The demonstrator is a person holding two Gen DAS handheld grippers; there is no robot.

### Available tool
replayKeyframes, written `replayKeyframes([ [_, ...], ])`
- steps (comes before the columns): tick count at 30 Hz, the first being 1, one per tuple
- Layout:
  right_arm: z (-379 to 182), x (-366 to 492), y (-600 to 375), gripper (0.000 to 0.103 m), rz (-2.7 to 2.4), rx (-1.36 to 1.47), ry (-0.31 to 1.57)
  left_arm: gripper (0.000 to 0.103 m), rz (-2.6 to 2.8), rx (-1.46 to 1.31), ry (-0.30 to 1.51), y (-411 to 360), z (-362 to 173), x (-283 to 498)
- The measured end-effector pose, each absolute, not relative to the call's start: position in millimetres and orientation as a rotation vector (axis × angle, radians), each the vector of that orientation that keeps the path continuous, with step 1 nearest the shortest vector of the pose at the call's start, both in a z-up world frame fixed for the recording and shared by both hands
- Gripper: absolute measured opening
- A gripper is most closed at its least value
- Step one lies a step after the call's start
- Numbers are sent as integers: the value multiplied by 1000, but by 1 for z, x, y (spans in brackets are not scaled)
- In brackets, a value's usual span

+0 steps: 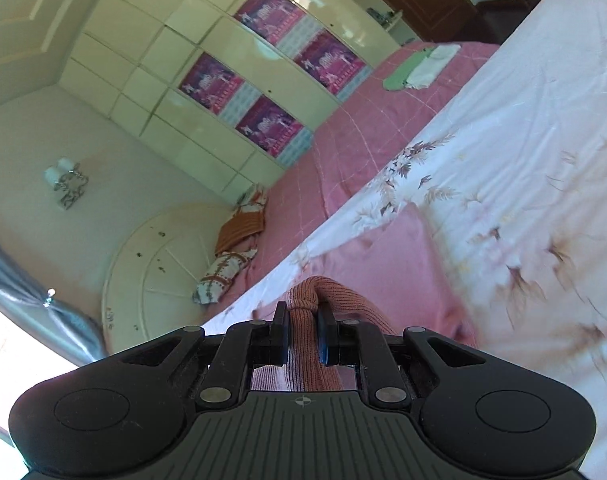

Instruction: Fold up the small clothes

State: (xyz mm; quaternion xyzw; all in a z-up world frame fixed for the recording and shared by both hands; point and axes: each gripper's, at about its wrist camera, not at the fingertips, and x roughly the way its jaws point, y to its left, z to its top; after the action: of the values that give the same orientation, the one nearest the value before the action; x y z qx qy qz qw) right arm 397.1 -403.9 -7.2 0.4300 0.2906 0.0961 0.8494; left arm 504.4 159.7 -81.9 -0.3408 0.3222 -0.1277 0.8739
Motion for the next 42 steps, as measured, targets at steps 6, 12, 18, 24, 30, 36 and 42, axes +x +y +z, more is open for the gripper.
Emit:
replayKeyframes([
  [6,-64,495,-409,13,172,913,698,16,-251,-622,772,147,-126,588],
  [12,-85,513,-432,74,101,870,587,54,-209,-549,651,172,-124,578],
  [18,-76,515,-411,49,227,505,632,54,-317,-169,707,139,-116,588],
  [24,-93,542,-377,49,257,346,700,50,-346,-40,770,110,-132,618],
  [30,-111,560,-344,29,261,104,769,26,-364,54,780,92,-143,629],
  [36,-109,552,-342,8,231,51,671,8,-307,-38,551,104,-119,603],
  [42,-101,551,-351,8,176,124,580,8,-234,-101,534,105,-118,621],
])
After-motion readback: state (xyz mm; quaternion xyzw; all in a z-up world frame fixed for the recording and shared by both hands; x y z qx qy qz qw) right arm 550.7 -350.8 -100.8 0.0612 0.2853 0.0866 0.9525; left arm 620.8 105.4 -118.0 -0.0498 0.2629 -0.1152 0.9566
